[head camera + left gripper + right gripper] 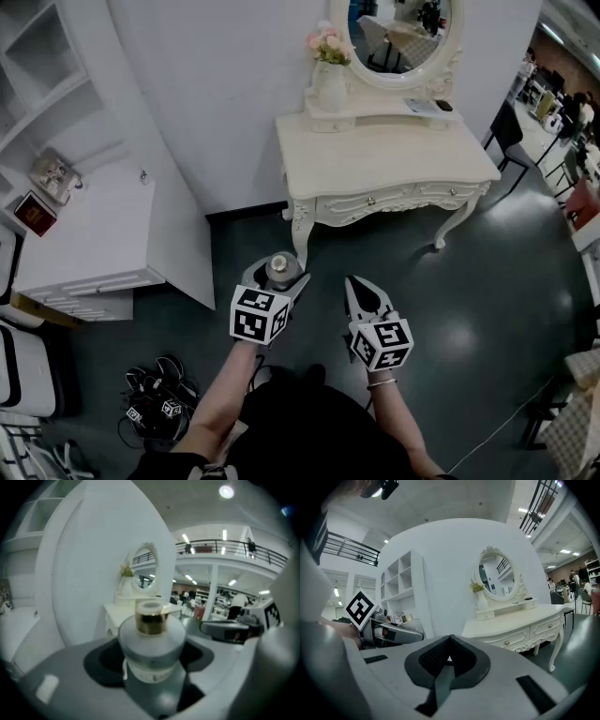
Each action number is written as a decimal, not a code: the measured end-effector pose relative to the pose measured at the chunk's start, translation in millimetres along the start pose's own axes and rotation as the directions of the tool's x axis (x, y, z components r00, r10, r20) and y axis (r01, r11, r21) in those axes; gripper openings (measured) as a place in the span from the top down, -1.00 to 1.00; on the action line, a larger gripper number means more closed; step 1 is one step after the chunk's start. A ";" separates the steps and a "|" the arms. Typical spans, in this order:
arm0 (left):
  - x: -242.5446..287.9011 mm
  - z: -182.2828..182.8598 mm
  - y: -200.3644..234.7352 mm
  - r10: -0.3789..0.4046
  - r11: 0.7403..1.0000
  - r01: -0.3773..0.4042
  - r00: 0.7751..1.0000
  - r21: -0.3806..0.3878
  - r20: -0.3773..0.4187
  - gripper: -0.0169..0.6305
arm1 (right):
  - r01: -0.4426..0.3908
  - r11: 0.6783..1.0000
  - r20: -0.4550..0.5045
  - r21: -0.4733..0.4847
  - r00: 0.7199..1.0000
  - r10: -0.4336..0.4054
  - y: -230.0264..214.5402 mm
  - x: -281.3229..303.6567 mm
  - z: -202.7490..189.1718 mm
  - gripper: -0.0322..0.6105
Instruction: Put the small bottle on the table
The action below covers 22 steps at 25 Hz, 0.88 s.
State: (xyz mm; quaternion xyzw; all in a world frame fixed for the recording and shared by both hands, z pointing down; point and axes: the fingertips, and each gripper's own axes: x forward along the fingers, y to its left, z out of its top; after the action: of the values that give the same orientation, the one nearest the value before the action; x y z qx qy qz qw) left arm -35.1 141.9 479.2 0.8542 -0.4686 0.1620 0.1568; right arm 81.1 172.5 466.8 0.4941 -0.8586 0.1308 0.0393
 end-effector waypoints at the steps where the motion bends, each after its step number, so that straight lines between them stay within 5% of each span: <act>1: 0.4 0.4 -1.0 0.001 1.000 -0.001 1.000 -0.001 0.000 -0.09 | -0.002 1.000 0.000 -0.002 1.000 0.002 -0.7 -0.9 0.0 0.89; 22: 11.0 15.7 -6.4 0.045 0.998 -0.045 0.999 0.032 0.006 -0.09 | 0.006 1.000 0.033 0.022 0.999 -0.006 -24.6 -18.9 1.8 0.89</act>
State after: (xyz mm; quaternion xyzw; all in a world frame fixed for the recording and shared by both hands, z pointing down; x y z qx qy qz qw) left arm -22.0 130.4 469.0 0.8463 -0.4853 0.1707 0.1383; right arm 111.9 176.1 466.0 0.4992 -0.8562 0.1317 0.0201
